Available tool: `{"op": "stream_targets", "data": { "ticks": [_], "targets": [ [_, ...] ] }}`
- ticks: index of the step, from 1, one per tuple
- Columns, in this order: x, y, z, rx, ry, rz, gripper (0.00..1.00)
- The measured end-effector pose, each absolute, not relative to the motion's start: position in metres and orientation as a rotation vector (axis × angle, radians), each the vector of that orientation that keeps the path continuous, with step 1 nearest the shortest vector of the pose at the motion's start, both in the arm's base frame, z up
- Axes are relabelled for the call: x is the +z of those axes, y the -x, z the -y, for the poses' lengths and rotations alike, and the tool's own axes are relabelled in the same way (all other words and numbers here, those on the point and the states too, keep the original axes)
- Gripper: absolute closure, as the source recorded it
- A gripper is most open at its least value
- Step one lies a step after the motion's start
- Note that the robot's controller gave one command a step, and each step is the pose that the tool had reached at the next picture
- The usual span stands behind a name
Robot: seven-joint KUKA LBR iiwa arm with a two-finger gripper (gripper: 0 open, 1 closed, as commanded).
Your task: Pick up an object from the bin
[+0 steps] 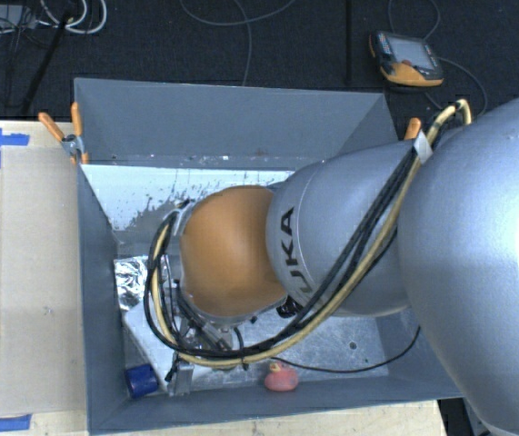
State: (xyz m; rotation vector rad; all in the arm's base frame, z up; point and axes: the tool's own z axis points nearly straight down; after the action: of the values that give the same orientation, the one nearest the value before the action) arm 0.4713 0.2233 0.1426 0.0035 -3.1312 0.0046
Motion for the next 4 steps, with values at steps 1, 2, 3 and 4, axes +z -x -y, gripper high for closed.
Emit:
{"op": "stream_targets", "data": {
  "ticks": [1,2,3,4],
  "targets": [
    [0.189,-0.508,-0.237,-0.005,0.017,3.147,0.00],
    [0.096,-0.483,-0.165,0.001,-0.525,3.094,0.00],
    [0.157,-0.507,-0.107,0.003,-1.136,2.932,0.00],
    [0.190,-0.528,-0.180,-0.005,-1.265,2.882,0.00]
  ]
}}
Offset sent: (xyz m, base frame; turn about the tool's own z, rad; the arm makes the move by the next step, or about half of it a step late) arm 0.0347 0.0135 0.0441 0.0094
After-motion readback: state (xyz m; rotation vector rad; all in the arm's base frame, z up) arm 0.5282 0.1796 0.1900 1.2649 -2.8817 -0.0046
